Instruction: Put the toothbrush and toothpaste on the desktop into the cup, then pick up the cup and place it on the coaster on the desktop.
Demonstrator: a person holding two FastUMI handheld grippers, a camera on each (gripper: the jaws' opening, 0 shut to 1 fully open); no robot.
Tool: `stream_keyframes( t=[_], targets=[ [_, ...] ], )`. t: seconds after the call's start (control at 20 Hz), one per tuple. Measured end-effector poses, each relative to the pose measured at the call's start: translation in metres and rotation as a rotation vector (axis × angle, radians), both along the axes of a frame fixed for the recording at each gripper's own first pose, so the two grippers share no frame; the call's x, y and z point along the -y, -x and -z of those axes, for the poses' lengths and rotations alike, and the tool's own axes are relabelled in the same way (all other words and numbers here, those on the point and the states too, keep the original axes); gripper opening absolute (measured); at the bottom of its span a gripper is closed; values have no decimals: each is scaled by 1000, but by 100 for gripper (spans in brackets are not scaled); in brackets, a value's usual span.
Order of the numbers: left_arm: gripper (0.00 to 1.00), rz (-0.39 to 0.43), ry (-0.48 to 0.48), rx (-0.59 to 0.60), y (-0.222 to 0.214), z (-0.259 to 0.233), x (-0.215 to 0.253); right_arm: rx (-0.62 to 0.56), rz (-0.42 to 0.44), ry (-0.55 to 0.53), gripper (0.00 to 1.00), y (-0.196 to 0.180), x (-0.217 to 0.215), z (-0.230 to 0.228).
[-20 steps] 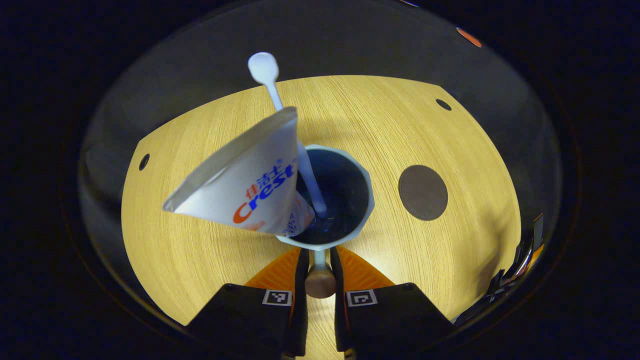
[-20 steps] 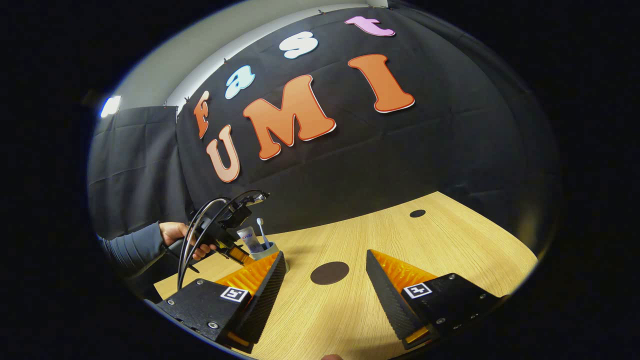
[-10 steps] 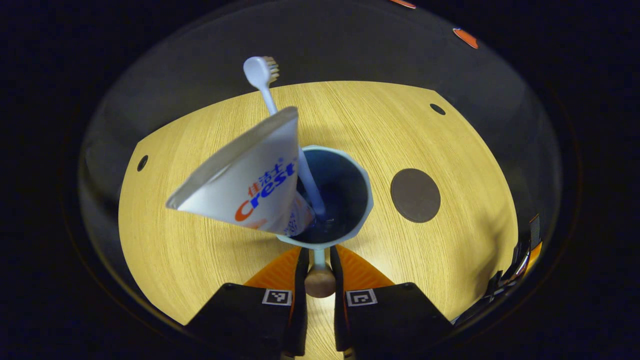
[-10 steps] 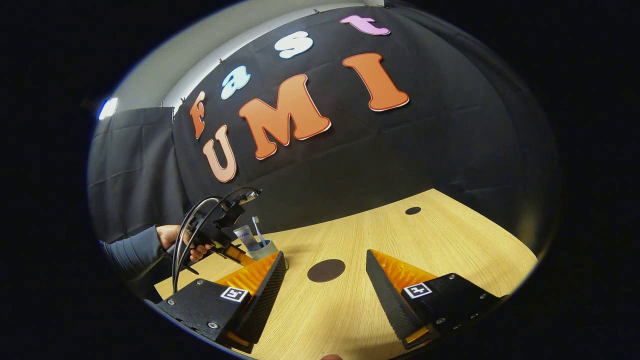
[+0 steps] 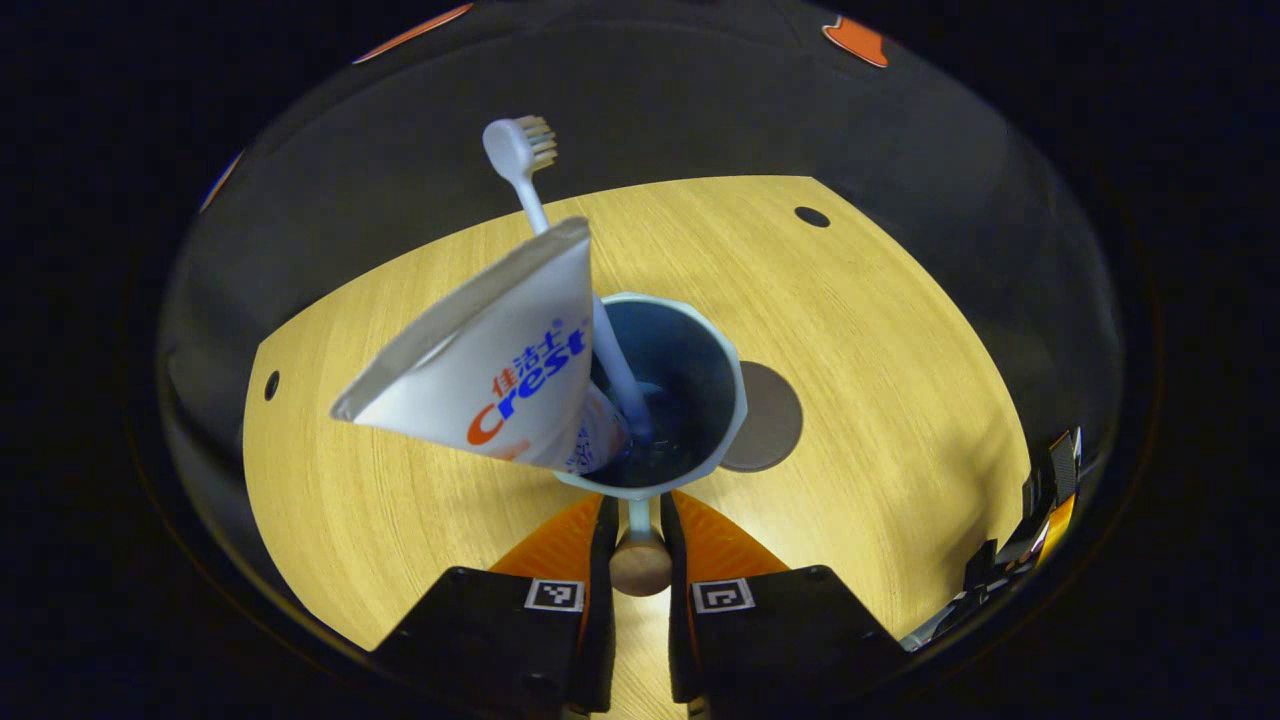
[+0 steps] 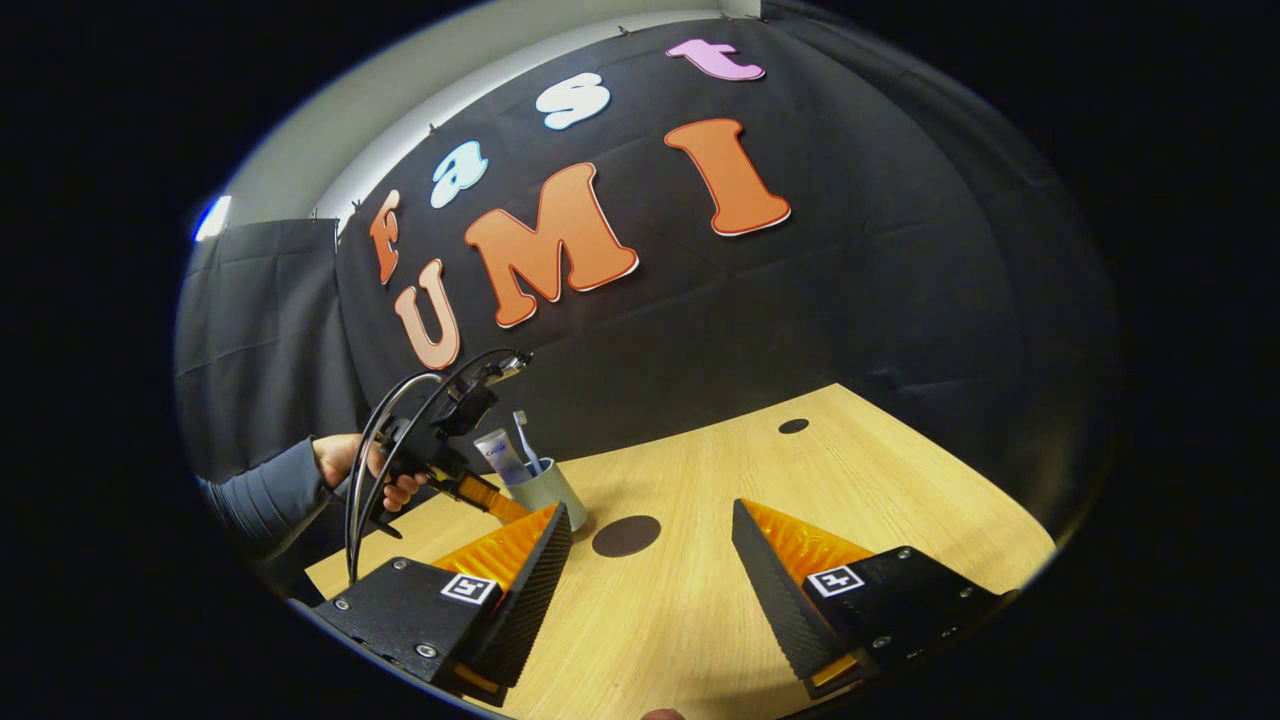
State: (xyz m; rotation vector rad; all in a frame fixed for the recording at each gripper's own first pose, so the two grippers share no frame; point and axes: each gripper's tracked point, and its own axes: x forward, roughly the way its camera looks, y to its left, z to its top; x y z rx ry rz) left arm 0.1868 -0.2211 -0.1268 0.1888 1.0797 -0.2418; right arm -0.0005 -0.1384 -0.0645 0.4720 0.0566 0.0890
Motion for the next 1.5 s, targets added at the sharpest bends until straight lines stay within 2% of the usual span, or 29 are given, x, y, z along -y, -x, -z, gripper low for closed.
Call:
stream_keyframes(
  t=[0.05, 0.25, 0.5, 0.6, 0.65, 0.75, 0.85, 1.0, 1.05, 1.1, 1.4, 1.5],
  targets=[
    [26, 9, 0, -1, -17, -3, -12, 3, 11, 2, 97, 4, 7, -1],
    [26, 45, -11, -12, -52, -32, 11, 4, 43, 9, 97, 17, 26, 2],
    [26, 70, -31, -30, -68, -12, 26, -39, 73, 8, 97, 31, 47, 20],
    [26, 62, -15, -53, -77, 0, 10, -47, 83, 6, 100, 34, 53, 24],
    [26, 56, -14, -64, -85, 11, -15, -54, 88, 6, 96, 37, 55, 27],
    [25, 45, -8, -66, -94, 17, -35, -65, 95, 3, 97, 38, 57, 31],
    [31, 60, -10, -45, -90, 13, -51, -72, 94, -9, 97, 40, 56, 33],
    [87, 81, -39, 7, -91, 7, -83, -91, 79, -20, 97, 41, 48, 34],
    [96, 80, -44, 26, -91, 5, -95, -96, 73, -19, 97, 41, 43, 33],
    [100, 82, -44, 49, -87, -1, -95, -96, 71, -13, 97, 42, 40, 31],
    [100, 107, -70, 170, -73, -25, -87, -73, 51, 42, 97, 42, 12, 3],
    [100, 105, -88, 238, -70, -34, -79, -84, 27, 46, 97, 52, -23, 0]
  ],
)
